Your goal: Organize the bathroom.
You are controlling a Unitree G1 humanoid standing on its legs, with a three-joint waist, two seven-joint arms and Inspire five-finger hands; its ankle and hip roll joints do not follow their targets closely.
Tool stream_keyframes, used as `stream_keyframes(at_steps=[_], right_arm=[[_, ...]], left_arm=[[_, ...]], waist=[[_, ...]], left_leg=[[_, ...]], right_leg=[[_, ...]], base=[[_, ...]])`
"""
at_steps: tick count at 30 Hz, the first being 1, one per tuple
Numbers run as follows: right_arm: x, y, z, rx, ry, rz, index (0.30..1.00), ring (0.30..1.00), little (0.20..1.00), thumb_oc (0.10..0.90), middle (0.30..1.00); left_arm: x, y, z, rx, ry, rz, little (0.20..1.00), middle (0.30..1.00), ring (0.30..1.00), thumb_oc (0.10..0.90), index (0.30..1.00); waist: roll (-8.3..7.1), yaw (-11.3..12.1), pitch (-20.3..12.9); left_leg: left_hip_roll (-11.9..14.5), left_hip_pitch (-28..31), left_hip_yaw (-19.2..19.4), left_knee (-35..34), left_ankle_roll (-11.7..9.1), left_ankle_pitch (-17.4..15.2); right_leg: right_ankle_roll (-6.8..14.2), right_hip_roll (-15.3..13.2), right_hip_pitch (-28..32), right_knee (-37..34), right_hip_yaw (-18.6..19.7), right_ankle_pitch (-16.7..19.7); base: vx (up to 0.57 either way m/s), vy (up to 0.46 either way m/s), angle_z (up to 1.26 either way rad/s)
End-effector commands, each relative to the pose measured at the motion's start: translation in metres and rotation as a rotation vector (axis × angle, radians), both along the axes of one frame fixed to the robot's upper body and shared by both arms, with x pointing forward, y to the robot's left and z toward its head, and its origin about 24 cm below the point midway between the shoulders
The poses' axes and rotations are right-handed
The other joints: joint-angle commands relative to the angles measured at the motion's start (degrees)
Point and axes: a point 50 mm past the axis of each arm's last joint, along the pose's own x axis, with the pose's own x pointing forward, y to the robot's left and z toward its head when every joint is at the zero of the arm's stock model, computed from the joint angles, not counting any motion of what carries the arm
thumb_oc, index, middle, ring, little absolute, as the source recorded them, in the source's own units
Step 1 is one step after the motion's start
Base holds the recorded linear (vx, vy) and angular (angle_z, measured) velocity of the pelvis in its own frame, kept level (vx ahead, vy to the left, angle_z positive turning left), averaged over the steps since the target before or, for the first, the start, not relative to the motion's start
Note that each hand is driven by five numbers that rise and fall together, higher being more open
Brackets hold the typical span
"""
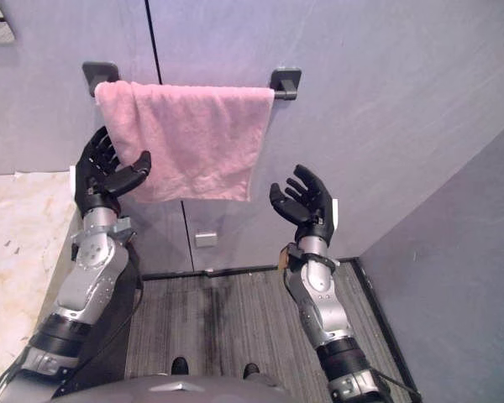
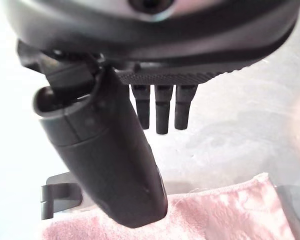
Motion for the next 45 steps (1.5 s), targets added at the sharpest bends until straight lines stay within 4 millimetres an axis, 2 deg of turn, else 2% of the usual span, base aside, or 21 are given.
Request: stream_keyframes(at_steps=[1, 3, 5, 7, 9, 11, 17, 23, 32, 36, 37, 38, 39, 40, 45], right_arm=[[0.015, -0.003, 0.061, -0.062, -0.326, 0.043, 0.9, 0.9, 0.9, 0.8, 0.9], [0.017, -0.002, 0.065, -0.077, -0.34, 0.061, 0.9, 0.9, 0.9, 0.8, 0.9], [0.024, 0.002, 0.082, -0.098, -0.397, 0.094, 0.9, 0.9, 0.9, 0.8, 0.9], [0.026, 0.004, 0.087, -0.101, -0.41, 0.11, 0.9, 0.9, 0.9, 0.8, 0.9], [0.029, 0.013, 0.094, -0.122, -0.435, 0.173, 0.9, 0.9, 0.9, 0.8, 0.9], [0.03, 0.013, 0.096, -0.12, -0.441, 0.199, 0.9, 0.9, 0.9, 0.8, 0.9], [0.044, 0.021, 0.109, -0.136, -0.421, 0.284, 0.9, 0.9, 0.9, 0.8, 0.9], [0.055, 0.019, 0.117, -0.169, -0.411, 0.29, 0.9, 0.9, 0.9, 0.8, 0.9], [0.071, 0.003, 0.146, -0.216, -0.443, 0.189, 0.9, 0.9, 0.9, 0.8, 0.9], [0.071, -0.004, 0.152, -0.215, -0.468, 0.147, 0.9, 0.9, 0.9, 0.8, 0.9], [0.07, -0.003, 0.153, -0.213, -0.475, 0.138, 0.547, 0.547, 0.547, 0.565, 0.547], [0.067, -0.003, 0.153, -0.215, -0.485, 0.135, 0.733, 0.733, 0.733, 0.689, 0.733], [0.067, -0.003, 0.152, -0.215, -0.485, 0.135, 0.862, 0.862, 0.862, 0.775, 0.862], [0.066, -0.003, 0.151, -0.224, -0.486, 0.133, 0.9, 0.9, 0.9, 0.8, 0.9], [0.058, -0.002, 0.143, -0.226, -0.481, 0.137, 0.9, 0.9, 0.9, 0.8, 0.9]], left_arm=[[0.011, -0.003, 0.027, 0.076, -0.143, -0.05, 0.9, 0.9, 0.9, 0.8, 0.9], [0.01, -0.002, 0.027, 0.086, -0.144, -0.05, 0.9, 0.9, 0.9, 0.8, 0.9], [0.01, 0.002, 0.027, 0.105, -0.14, -0.074, 0.9, 0.9, 0.9, 0.8, 0.9], [0.011, 0.003, 0.026, 0.105, -0.142, -0.087, 0.9, 0.9, 0.9, 0.8, 0.9], [0.011, 0.005, 0.031, 0.121, -0.182, -0.096, 0.9, 0.9, 0.9, 0.8, 0.9], [0.009, 0.008, 0.032, 0.108, -0.193, -0.093, 0.9, 0.9, 0.9, 0.8, 0.9], [-0.004, -0.001, 0.032, 0.055, -0.234, -0.134, 0.9, 0.9, 0.9, 0.8, 0.9], [-0.006, -0.011, 0.029, 0.002, -0.239, -0.187, 0.9, 0.9, 0.9, 0.8, 0.9], [-0.007, -0.019, 0.019, -0.019, -0.202, -0.267, 0.9, 0.9, 0.9, 0.8, 0.9], [-0.01, -0.017, 0.015, -0.023, -0.196, -0.267, 0.9, 0.9, 0.9, 0.8, 0.9], [-0.01, -0.018, 0.015, -0.028, -0.193, -0.267, 0.9, 0.9, 0.9, 0.8, 0.9], [-0.013, -0.017, 0.012, -0.028, -0.186, -0.262, 0.9, 0.9, 0.9, 0.8, 0.9], [-0.013, -0.017, 0.012, -0.028, -0.186, -0.262, 0.9, 0.9, 0.9, 0.8, 0.9], [-0.013, -0.016, 0.011, -0.03, -0.183, -0.262, 0.9, 0.9, 0.9, 0.8, 0.9], [-0.015, -0.015, 0.008, -0.025, -0.168, -0.253, 0.9, 0.9, 0.9, 0.8, 0.9]], waist=[[0.88, 0.4, -2.8], [0.93, 0.6, -2.7], [1.73, 0.4, -1.6], [2.0, -0.1, -1.0], [2.07, -0.5, 0.2], [1.79, -0.1, 0.3], [0.34, 2.6, -0.7], [-0.4, 4.6, -1.4], [-0.65, 5.6, -1.8], [-0.44, 5.5, -1.8], [-0.34, 5.5, -1.8], [-0.06, 5.3, -1.8], [-0.07, 5.3, -1.8], [0.02, 5.1, -1.8], [0.58, 4.1, -1.9]], left_leg=[[-1.3, 2.0, 0.5, 0.0, 1.9, -4.7], [-1.3, 2.0, 0.4, 0.0, 2.0, -4.7], [-1.3, 1.9, -0.3, 0.0, 2.8, -4.3], [-1.3, 1.9, -1.6, 0.0, 2.9, -4.0], [-0.7, 2.1, -2.8, 0.0, 2.1, -4.0], [-0.3, 1.9, -2.7, 0.0, 1.9, -3.9], [2.9, 1.6, -3.3, 0.0, -1.3, -1.6], [4.8, 0.0, -4.5, 1.0, -3.4, 0.0], [5.7, -1.2, -4.4, 1.7, -4.3, 0.5], [6.1, -1.6, -3.7, 1.7, -4.6, 1.0], [6.1, -1.6, -3.6, 1.7, -4.7, 1.1], [6.2, -1.4, -3.5, 1.4, -4.7, 1.3], [6.2, -1.4, -3.5, 1.4, -4.7, 1.3], [6.2, -1.3, -3.3, 1.1, -4.6, 1.3], [6.2, -0.8, -2.7, 1.1, -4.6, 1.5]], right_leg=[[0.5, 1.2, -1.8, -0.1, -3.8, 1.9], [0.5, 1.3, -1.7, 0.1, -3.9, 1.8], [0.9, 1.6, -5.0, 9.2, -2.2, 0.7], [1.2, 1.8, -7.4, 11.5, 0.2, 1.6], [1.2, 1.2, -9.5, 8.9, 1.8, 2.7], [0.8, 1.4, -7.8, 6.6, 1.0, 2.1], [-1.6, 3.4, -1.6, -0.4, -1.1, 1.9], [-2.9, 3.7, -0.5, -0.4, -4.1, 0.5], [-3.7, 4.0, -0.5, -0.4, -5.8, -0.3], [-3.9, 4.1, -0.4, -0.4, -6.2, -0.4], [-3.9, 4.1, -0.5, -0.4, -6.2, -0.4], [-3.9, 4.1, -0.4, -0.4, -6.2, -0.5], [-3.9, 4.1, -0.4, -0.4, -6.2, -0.5], [-3.8, 4.0, -0.4, -0.4, -6.1, -0.4], [-3.8, 4.0, -0.7, -0.4, -5.3, -0.3]], base=[[-0.03, -0.068, -0.01], [-0.03, -0.07, -0.02], [-0.07, -0.134, -0.06], [-0.07, -0.143, -0.16], [-0.09, -0.315, -0.11], [-0.05, -0.27, 0.21], [-0.02, -0.215, 0.19], [-0.03, -0.102, 0.16], [-0.01, -0.046, 0.15], [0.02, -0.014, 0.06], [0.03, 0.007, 0.05], [0.02, 0.009, 0.04], [0.0, 0.0, 0.0], [0.0, 0.0, 0.0], [0.0, 0.0, 0.0]])
